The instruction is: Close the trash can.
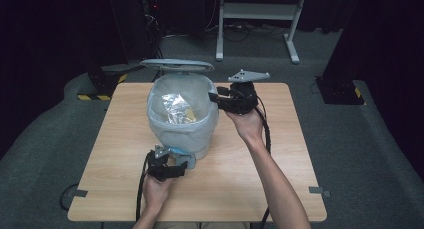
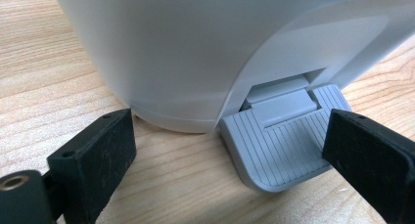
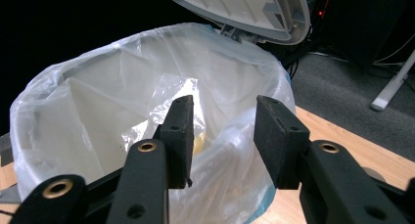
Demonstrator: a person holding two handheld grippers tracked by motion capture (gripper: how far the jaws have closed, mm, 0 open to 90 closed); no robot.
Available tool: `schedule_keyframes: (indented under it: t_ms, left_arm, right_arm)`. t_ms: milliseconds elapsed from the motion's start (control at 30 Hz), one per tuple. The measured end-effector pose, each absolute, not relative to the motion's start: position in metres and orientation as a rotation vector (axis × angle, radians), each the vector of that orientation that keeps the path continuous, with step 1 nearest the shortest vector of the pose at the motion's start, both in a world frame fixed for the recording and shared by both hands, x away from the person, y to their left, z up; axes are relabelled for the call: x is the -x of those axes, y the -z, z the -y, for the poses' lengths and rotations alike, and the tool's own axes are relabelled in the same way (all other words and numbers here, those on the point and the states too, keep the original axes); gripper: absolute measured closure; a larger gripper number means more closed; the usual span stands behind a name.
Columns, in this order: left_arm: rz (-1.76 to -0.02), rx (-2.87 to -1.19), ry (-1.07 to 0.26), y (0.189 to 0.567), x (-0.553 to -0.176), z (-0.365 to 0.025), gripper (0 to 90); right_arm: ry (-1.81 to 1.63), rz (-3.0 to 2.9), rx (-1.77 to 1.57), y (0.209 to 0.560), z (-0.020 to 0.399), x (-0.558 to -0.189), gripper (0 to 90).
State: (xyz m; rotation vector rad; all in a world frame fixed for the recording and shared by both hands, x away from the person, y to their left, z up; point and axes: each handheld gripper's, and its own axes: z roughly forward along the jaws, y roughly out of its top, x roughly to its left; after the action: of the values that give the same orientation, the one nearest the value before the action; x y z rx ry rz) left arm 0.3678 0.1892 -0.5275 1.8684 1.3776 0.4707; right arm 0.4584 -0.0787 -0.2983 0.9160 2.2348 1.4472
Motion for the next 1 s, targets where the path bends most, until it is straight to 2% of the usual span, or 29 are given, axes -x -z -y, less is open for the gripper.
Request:
schedule_keyframes:
  t_ms: [400,1000]
  left_arm:
    - [-1.378,-1.868,-0.471,0.528,-0.368,-0.189,5.8]
    - [-1.377,-1.866,-0.468,0.528,-0.368,-0.189,5.8]
  right_arm:
    - [-1.488,-2.200,-0.924,0.302,0.096,-0.447,55.3]
    - [-1.544,-2.153,-0.922,0.310,0.122,-0.424,54.7]
